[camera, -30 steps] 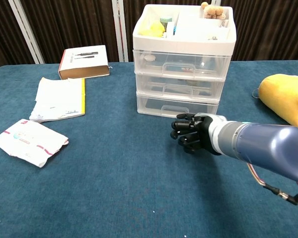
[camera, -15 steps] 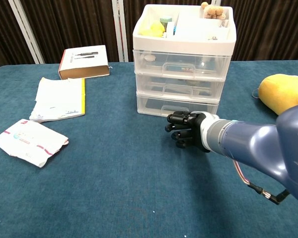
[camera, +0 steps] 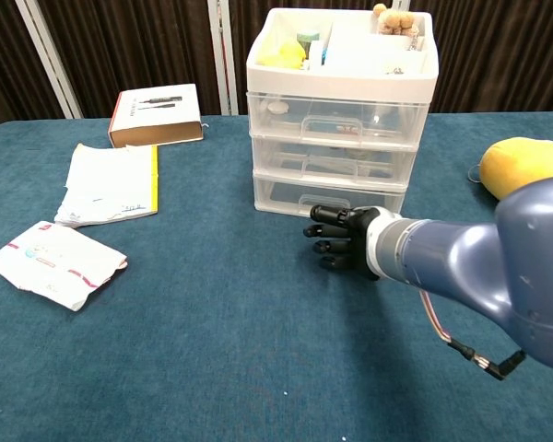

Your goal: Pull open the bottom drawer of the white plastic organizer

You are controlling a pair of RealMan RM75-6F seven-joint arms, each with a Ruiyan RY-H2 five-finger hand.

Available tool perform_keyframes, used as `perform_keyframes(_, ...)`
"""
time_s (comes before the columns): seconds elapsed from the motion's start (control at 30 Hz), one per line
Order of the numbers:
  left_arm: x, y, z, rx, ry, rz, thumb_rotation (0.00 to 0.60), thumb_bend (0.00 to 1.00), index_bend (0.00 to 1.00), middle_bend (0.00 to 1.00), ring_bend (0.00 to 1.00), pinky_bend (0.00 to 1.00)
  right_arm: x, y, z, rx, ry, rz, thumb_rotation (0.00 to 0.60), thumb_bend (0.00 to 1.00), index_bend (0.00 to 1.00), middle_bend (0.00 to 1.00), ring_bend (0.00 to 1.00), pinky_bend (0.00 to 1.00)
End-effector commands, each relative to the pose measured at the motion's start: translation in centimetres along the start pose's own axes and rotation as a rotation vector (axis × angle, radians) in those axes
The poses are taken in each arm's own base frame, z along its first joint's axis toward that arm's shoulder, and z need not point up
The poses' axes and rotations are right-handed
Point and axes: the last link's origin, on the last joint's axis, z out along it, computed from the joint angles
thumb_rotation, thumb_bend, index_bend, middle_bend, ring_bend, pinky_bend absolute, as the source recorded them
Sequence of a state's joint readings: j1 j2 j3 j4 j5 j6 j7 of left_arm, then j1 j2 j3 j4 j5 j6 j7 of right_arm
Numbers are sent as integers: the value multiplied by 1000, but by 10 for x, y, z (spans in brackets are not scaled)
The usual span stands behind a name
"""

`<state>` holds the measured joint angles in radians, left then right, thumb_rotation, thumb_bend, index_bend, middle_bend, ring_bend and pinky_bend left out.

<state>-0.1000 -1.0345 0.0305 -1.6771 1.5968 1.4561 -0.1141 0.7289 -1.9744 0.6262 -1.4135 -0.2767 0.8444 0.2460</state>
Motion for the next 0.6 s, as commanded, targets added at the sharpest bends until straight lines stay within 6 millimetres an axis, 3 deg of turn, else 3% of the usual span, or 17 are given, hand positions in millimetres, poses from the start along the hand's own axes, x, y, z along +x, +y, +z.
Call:
perform_keyframes(0.03, 0, 0, 0, 1, 0, 0, 600, 9, 0, 0, 0, 0, -3, -1, 2, -4, -3, 24, 600, 770, 167, 765, 804, 880)
perform_keyframes(0.6, 1, -1, -1, 11, -11, -22, 600, 8, 0, 0, 0, 0, 0, -1, 9, 2, 53, 95, 600, 783, 173, 765, 803, 880)
